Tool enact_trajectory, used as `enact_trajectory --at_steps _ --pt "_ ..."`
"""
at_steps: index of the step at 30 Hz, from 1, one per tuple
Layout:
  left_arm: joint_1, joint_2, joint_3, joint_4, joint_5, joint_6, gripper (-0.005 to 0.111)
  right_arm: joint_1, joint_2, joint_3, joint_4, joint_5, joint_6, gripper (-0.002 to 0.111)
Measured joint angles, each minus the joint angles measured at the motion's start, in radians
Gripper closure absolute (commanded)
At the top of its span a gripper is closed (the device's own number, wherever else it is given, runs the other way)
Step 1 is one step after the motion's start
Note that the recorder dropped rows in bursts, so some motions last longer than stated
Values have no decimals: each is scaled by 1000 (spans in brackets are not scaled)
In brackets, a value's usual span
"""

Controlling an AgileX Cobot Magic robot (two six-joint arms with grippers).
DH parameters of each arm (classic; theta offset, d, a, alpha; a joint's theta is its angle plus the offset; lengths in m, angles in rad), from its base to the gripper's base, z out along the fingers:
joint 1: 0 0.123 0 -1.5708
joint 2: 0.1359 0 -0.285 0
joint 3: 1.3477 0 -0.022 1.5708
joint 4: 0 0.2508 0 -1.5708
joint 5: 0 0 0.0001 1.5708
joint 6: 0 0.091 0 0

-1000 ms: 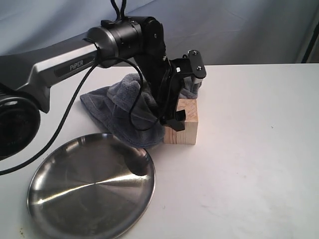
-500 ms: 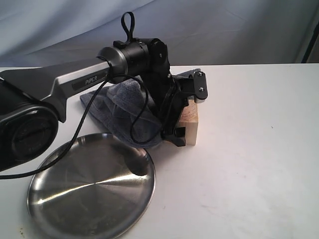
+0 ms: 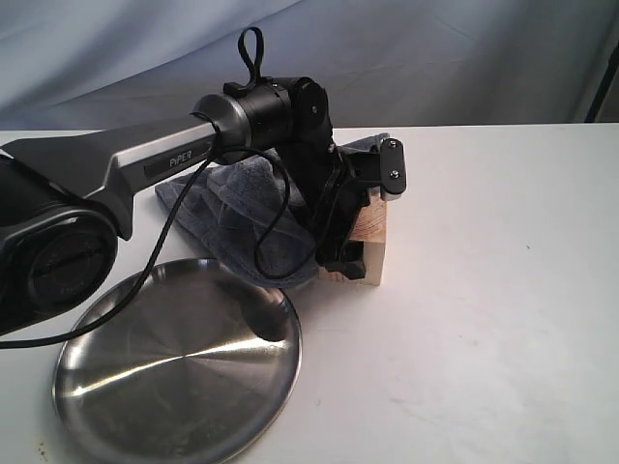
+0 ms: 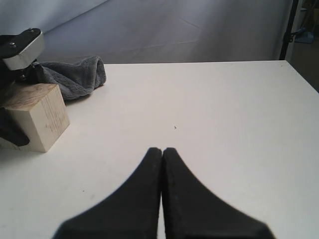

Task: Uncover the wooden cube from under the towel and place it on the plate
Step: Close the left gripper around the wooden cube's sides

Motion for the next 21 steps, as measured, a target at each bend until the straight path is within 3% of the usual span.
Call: enact_trajectory --at_steps 4,7,16,21 --pt "0 0 0 -2 -4 0 72 0 0 0 0 0 0 105" --pt "0 0 0 -2 -7 0 82 0 0 0 0 0 0 105" --pt "-1 0 0 2 -27 -84 85 0 0 0 0 0 0 105" --pt "-1 2 0 15 -58 -271 100 0 0 0 0 0 0 105"
